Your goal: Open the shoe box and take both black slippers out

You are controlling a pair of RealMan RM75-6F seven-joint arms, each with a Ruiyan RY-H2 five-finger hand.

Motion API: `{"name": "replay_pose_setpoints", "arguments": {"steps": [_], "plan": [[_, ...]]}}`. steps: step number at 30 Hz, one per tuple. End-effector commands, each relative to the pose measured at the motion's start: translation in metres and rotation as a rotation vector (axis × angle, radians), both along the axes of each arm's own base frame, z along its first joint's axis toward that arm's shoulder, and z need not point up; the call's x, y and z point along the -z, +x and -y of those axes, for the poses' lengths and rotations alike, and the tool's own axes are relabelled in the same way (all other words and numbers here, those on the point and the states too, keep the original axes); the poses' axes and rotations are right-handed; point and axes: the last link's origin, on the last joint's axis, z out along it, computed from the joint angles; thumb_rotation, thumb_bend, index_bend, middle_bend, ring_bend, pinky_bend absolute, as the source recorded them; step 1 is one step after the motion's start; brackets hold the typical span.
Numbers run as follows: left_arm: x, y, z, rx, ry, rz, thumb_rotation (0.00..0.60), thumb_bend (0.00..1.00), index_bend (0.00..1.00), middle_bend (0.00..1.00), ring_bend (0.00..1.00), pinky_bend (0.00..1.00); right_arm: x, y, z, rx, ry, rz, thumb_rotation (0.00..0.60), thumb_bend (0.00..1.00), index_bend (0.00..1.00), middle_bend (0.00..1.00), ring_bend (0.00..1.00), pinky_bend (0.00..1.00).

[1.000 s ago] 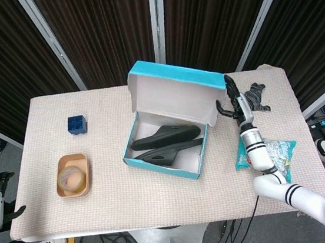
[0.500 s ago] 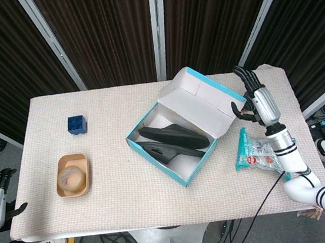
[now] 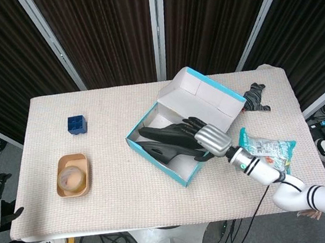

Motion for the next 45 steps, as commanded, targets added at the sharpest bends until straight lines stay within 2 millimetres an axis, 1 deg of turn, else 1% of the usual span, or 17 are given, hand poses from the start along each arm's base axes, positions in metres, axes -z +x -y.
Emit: {"name": "replay_pose_setpoints", "arguments": {"steps": [1, 9, 15, 18, 20, 22, 23, 24, 25, 27, 32, 36, 38, 42, 43, 45], "plan": [[0.001, -0.004, 0.001, -0.008, -0.002, 0.005, 0.6, 0.0, 0.17, 0.16, 0.05, 0.05, 0.031, 0.023, 0.0, -0.047, 0.022, -0.066, 0.6, 0.05, 0.0, 0.07, 0.0, 0.0], [0.001, -0.009, 0.001, -0.01, 0.0, 0.014, 0.6, 0.0, 0.17, 0.16, 0.05, 0.05, 0.06, 0.04, 0.009, -0.099, -0.073, -0.149, 0.6, 0.05, 0.0, 0.08, 0.0, 0.0], [0.0, -0.01, 0.001, -0.009, 0.0, 0.016, 0.6, 0.0, 0.17, 0.16, 0.05, 0.05, 0.079, 0.049, 0.016, -0.109, -0.099, -0.203, 0.6, 0.05, 0.01, 0.15, 0.0, 0.0], [0.001, -0.01, 0.001, -0.01, 0.0, 0.018, 0.6, 0.0, 0.17, 0.16, 0.05, 0.05, 0.087, 0.053, 0.017, -0.122, -0.113, -0.214, 0.6, 0.08, 0.11, 0.19, 0.0, 0.0], [0.001, -0.01, 0.002, -0.01, 0.002, 0.02, 0.6, 0.0, 0.17, 0.16, 0.05, 0.05, 0.091, 0.055, 0.017, -0.138, -0.147, -0.211, 0.6, 0.12, 0.23, 0.25, 0.0, 0.0], [0.001, -0.01, 0.002, -0.011, 0.004, 0.022, 0.6, 0.0, 0.17, 0.16, 0.05, 0.05, 0.094, 0.058, 0.018, -0.164, -0.196, -0.2, 0.6, 0.18, 0.39, 0.35, 0.04, 0.0], [0.001, -0.01, 0.002, -0.01, 0.005, 0.023, 0.6, 0.0, 0.17, 0.16, 0.05, 0.05, 0.094, 0.059, 0.019, -0.174, -0.216, -0.192, 0.6, 0.23, 0.48, 0.41, 0.08, 0.0], [0.002, -0.01, 0.002, -0.011, 0.004, 0.024, 0.6, 0.0, 0.17, 0.16, 0.05, 0.05, 0.094, 0.06, 0.02, -0.185, -0.241, -0.179, 0.6, 0.27, 0.54, 0.44, 0.11, 0.0], [0.002, -0.01, 0.002, -0.013, 0.003, 0.024, 0.6, 0.0, 0.17, 0.16, 0.05, 0.05, 0.094, 0.06, 0.022, -0.191, -0.253, -0.169, 0.6, 0.29, 0.59, 0.47, 0.14, 0.0], [0.002, -0.011, 0.003, -0.014, 0.002, 0.024, 0.6, 0.0, 0.17, 0.16, 0.05, 0.05, 0.092, 0.061, 0.025, -0.19, -0.269, -0.142, 0.6, 0.33, 0.64, 0.5, 0.16, 0.0], [0.002, -0.012, 0.003, -0.015, 0.004, 0.028, 0.6, 0.0, 0.17, 0.16, 0.05, 0.05, 0.078, 0.063, 0.035, -0.181, -0.297, -0.053, 0.6, 0.36, 0.68, 0.52, 0.19, 0.0], [0.002, -0.012, 0.002, -0.01, 0.003, 0.026, 0.6, 0.0, 0.17, 0.16, 0.05, 0.05, 0.058, 0.063, 0.04, -0.187, -0.326, 0.031, 0.6, 0.36, 0.68, 0.52, 0.19, 0.0], [0.002, -0.011, 0.0, -0.007, 0.003, 0.021, 0.6, 0.0, 0.17, 0.16, 0.05, 0.05, 0.043, 0.061, 0.041, -0.189, -0.352, 0.071, 0.6, 0.36, 0.68, 0.52, 0.19, 0.0], [0.002, -0.011, -0.002, 0.0, 0.008, 0.021, 0.6, 0.0, 0.17, 0.16, 0.05, 0.05, 0.004, 0.051, 0.037, -0.181, -0.414, 0.138, 0.6, 0.36, 0.68, 0.52, 0.19, 0.0], [0.001, -0.01, -0.003, 0.002, 0.007, 0.02, 0.6, 0.0, 0.17, 0.16, 0.05, 0.05, -0.01, 0.043, 0.035, -0.166, -0.426, 0.147, 0.6, 0.36, 0.68, 0.52, 0.19, 0.0], [0.001, -0.01, -0.004, 0.005, 0.006, 0.02, 0.6, 0.0, 0.17, 0.16, 0.05, 0.05, -0.032, 0.027, 0.03, -0.129, -0.435, 0.148, 0.6, 0.36, 0.68, 0.52, 0.19, 0.0]]}}
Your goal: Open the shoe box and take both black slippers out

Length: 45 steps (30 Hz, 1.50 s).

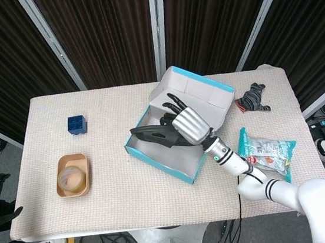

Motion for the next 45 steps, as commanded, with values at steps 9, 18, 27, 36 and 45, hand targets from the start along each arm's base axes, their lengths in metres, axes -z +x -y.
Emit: {"name": "replay_pose_setpoints", "arguments": {"steps": [9, 18, 27, 36, 45], "plan": [[0.003, 0.005, -0.008, 0.023, -0.017, -0.003, 0.6, 0.0, 0.17, 0.16, 0.05, 0.05, -0.126, -0.127, -0.044, 0.341, 0.115, -0.015, 0.6, 0.35, 0.65, 0.51, 0.19, 0.0], [-0.003, 0.011, -0.006, 0.028, -0.005, -0.017, 0.6, 0.0, 0.17, 0.16, 0.05, 0.05, -0.125, -0.163, -0.086, 0.346, 0.309, 0.02, 0.6, 0.35, 0.65, 0.5, 0.19, 0.0], [-0.005, 0.021, -0.008, 0.047, -0.008, -0.031, 0.6, 0.0, 0.17, 0.16, 0.05, 0.05, -0.093, -0.165, -0.087, 0.229, 0.358, -0.116, 0.6, 0.34, 0.6, 0.42, 0.14, 0.0], [-0.008, 0.023, -0.015, 0.049, -0.014, -0.049, 0.6, 0.0, 0.17, 0.16, 0.05, 0.05, -0.062, -0.165, -0.048, 0.172, 0.159, -0.451, 0.6, 0.0, 0.01, 0.0, 0.0, 0.0], [-0.006, 0.025, -0.033, 0.088, -0.036, -0.035, 0.6, 0.0, 0.17, 0.16, 0.05, 0.05, -0.08, -0.161, -0.029, 0.287, -0.02, -0.471, 0.6, 0.0, 0.0, 0.0, 0.0, 0.0]]}}
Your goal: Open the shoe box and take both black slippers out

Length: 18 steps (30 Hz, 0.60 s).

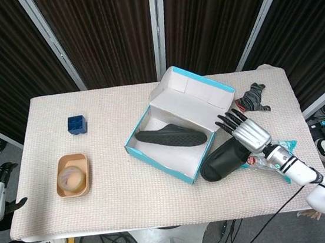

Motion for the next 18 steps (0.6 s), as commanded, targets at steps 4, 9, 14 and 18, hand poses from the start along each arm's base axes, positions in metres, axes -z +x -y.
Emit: {"name": "replay_pose_setpoints", "arguments": {"steps": [4, 9, 14, 18], "plan": [[0.001, 0.009, -0.03, 0.073, -0.032, 0.008, 0.6, 0.0, 0.17, 0.16, 0.05, 0.05, -0.036, 0.005, 0.01, 0.066, -0.161, 0.085, 0.6, 0.0, 0.0, 0.0, 0.0, 0.0], [0.002, 0.048, -0.077, 0.239, -0.088, 0.042, 0.6, 0.0, 0.18, 0.16, 0.05, 0.05, -0.071, 0.015, 0.006, 0.052, -0.228, 0.178, 0.6, 0.0, 0.0, 0.0, 0.0, 0.0], [0.017, 0.106, -0.141, 0.408, -0.184, 0.114, 0.6, 0.0, 0.21, 0.18, 0.06, 0.1, -0.1, 0.024, -0.001, 0.035, -0.285, 0.268, 0.6, 0.0, 0.0, 0.0, 0.0, 0.0], [0.048, 0.156, -0.18, 0.466, -0.289, 0.199, 0.6, 0.0, 0.24, 0.19, 0.09, 0.17, -0.115, 0.026, -0.009, 0.027, -0.315, 0.281, 0.6, 0.0, 0.0, 0.0, 0.0, 0.0]]}}
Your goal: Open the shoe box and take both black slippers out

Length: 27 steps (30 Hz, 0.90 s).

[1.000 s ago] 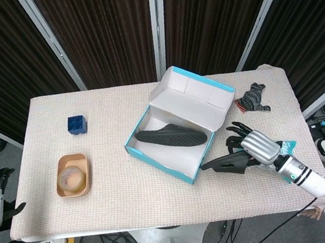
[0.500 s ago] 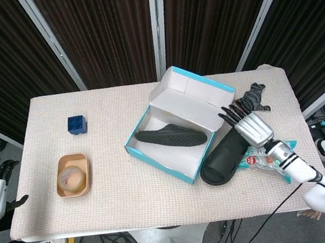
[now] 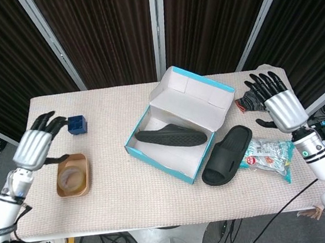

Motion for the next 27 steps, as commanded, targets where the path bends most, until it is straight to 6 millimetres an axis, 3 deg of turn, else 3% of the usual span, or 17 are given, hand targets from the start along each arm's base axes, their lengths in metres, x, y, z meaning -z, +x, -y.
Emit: {"name": "replay_pose_setpoints", "arguments": {"steps": [1, 6, 15, 19, 27], "plan": [[0.035, 0.058, -0.046, 0.076, -0.124, 0.074, 0.6, 0.0, 0.24, 0.19, 0.09, 0.18, -0.012, 0.001, -0.007, 0.0, -0.031, 0.011, 0.6, 0.0, 0.0, 0.0, 0.0, 0.0], [0.087, 0.091, -0.07, 0.085, -0.216, 0.053, 0.6, 0.0, 0.24, 0.19, 0.1, 0.18, -0.015, -0.004, -0.018, 0.006, -0.042, 0.021, 0.6, 0.0, 0.0, 0.0, 0.0, 0.0], [0.16, 0.135, -0.084, 0.073, -0.312, -0.054, 0.6, 0.0, 0.24, 0.2, 0.12, 0.19, -0.01, -0.012, -0.023, 0.021, -0.038, 0.015, 0.6, 0.0, 0.0, 0.0, 0.0, 0.0], [0.183, 0.141, -0.087, 0.009, -0.357, -0.049, 0.6, 0.0, 0.24, 0.21, 0.15, 0.24, -0.009, -0.013, -0.021, 0.016, -0.036, 0.024, 0.6, 0.0, 0.0, 0.0, 0.0, 0.0], [0.211, 0.156, -0.09, -0.062, -0.35, -0.013, 0.6, 0.05, 0.24, 0.28, 0.25, 0.46, -0.007, -0.025, -0.018, 0.034, -0.024, 0.031, 0.6, 0.0, 0.0, 0.0, 0.0, 0.0]]}}
